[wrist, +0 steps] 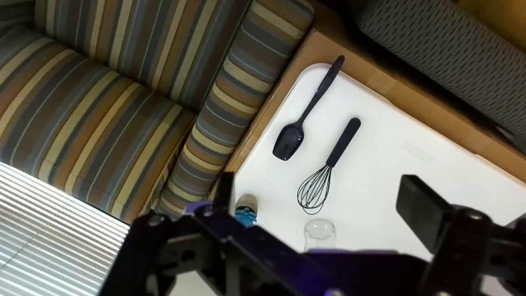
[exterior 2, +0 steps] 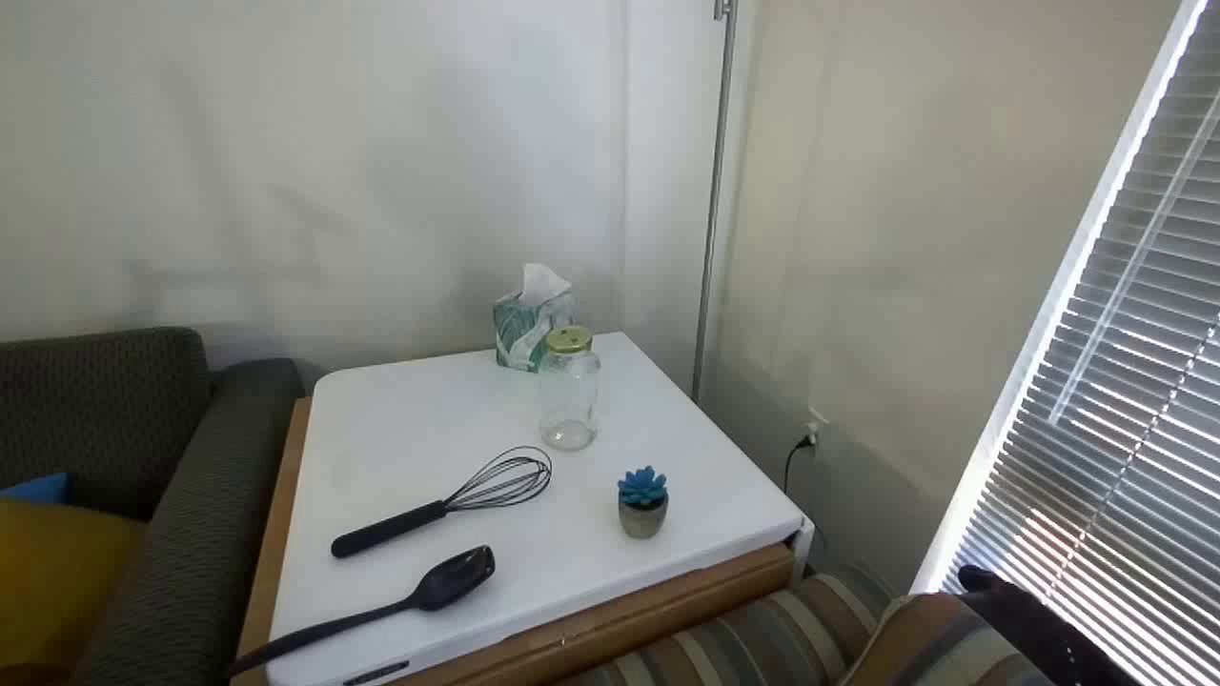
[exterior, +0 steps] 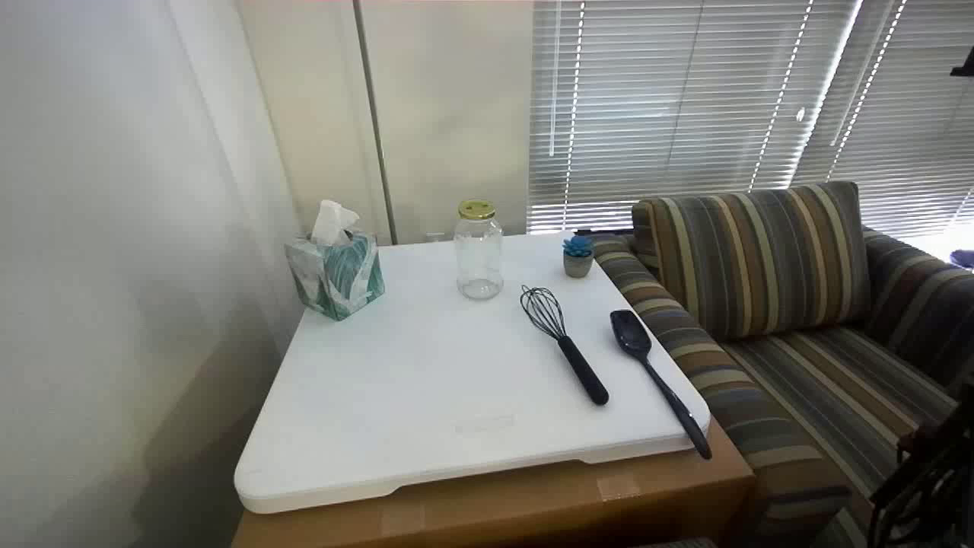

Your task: Uncover the jar and put the whisk and the spoon inside the jar

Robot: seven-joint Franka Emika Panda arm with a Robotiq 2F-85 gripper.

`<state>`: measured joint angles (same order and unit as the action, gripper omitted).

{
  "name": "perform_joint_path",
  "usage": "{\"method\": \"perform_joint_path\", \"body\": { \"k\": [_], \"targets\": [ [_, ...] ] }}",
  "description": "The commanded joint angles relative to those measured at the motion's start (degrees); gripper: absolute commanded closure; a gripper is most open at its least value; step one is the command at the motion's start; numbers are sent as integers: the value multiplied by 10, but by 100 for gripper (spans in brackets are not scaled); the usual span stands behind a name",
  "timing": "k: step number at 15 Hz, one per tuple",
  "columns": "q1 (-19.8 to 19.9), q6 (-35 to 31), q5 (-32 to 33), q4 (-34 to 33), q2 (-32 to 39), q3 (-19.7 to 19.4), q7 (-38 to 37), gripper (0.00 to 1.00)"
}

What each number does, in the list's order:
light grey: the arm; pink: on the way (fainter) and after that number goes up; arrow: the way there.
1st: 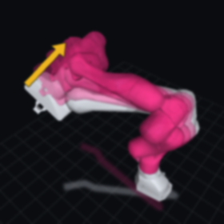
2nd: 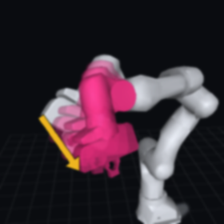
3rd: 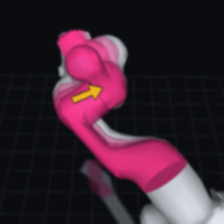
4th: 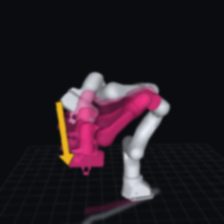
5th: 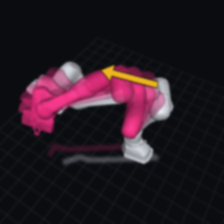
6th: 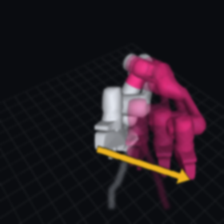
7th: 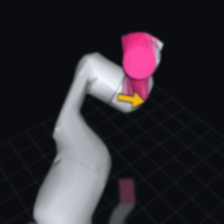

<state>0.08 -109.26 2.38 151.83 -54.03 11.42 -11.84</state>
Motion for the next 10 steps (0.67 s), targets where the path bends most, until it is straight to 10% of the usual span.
{"method": "perform_joint_path", "body": {
  "k": [1,10],
  "targets": [
    [-7,2,5,-2,2,-5,-5,0],
    [-6,-42,17,16,9,-4,5,0]
  ]
}}
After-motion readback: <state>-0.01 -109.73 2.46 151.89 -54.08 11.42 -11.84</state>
